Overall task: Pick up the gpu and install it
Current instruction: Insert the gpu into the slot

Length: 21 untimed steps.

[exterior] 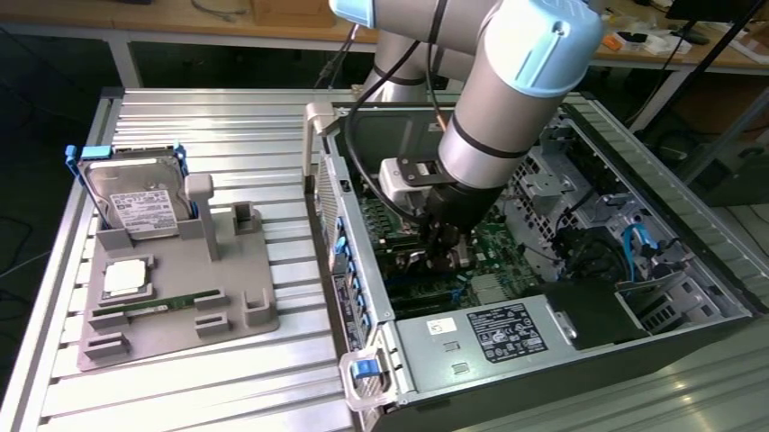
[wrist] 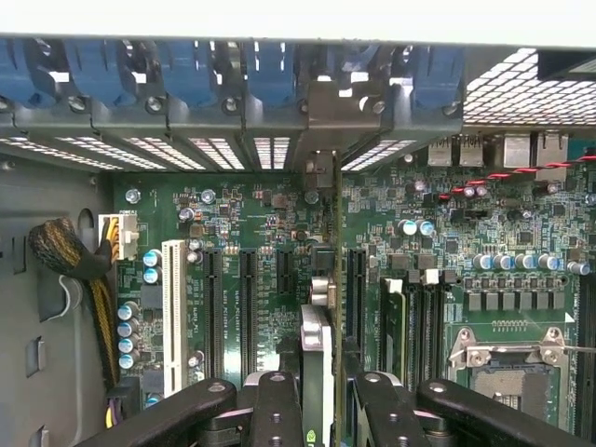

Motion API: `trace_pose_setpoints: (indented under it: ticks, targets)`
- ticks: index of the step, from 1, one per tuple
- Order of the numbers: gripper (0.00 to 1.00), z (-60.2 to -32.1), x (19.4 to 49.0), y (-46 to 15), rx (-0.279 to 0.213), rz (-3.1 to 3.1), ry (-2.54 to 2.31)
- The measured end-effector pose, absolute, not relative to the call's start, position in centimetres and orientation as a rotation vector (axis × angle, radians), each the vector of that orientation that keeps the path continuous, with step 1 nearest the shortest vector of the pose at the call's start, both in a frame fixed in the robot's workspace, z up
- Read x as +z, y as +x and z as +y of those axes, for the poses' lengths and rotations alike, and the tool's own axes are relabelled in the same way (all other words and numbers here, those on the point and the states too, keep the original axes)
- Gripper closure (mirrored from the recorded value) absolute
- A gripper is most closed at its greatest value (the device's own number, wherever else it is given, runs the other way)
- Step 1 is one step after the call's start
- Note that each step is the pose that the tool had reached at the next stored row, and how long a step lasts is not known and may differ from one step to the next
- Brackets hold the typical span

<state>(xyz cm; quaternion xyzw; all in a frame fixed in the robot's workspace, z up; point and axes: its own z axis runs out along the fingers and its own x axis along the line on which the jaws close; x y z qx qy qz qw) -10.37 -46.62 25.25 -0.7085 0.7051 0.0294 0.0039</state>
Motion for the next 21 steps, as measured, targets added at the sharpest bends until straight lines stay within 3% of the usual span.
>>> trace_pose_setpoints:
  ticks: [21]
  targets:
    - [0.73, -46.62, 25.67, -10.55, 0.092, 2.209, -2.220]
